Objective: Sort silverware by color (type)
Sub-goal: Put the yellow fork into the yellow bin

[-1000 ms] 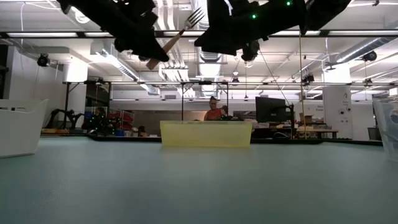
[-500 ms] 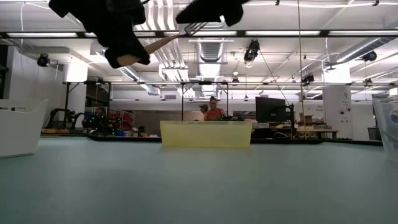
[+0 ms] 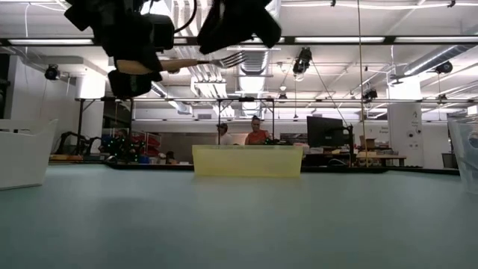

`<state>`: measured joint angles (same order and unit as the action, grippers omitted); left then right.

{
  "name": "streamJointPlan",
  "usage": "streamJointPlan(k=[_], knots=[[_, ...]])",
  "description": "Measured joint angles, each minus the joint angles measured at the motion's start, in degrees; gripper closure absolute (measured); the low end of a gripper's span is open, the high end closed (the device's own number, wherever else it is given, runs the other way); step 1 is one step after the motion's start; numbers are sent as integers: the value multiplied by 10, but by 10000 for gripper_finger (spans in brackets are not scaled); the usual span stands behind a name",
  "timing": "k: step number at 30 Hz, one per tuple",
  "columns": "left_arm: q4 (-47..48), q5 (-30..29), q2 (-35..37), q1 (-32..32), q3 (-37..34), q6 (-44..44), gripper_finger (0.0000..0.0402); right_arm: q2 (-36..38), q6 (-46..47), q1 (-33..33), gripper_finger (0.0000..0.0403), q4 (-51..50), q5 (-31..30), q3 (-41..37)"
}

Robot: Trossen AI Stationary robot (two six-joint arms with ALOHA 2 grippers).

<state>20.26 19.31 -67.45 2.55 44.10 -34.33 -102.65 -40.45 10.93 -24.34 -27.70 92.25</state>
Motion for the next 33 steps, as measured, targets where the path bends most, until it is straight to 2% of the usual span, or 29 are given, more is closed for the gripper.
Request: streamJointPlan(k=[6, 12, 17, 33], knots=[[7, 16, 2, 6, 0, -16, 368, -62, -32, 1, 254, -97, -25, 81], [4, 18, 4, 8, 0, -19, 367, -115, -32, -2, 266, -167, -68, 151], [5, 18, 4, 9, 0, -20, 366, -144, -31, -5, 282, -201, -71, 205], [-3, 17, 4, 10, 1, -17, 366, -147, -52, -4, 374, -212, -68, 214]])
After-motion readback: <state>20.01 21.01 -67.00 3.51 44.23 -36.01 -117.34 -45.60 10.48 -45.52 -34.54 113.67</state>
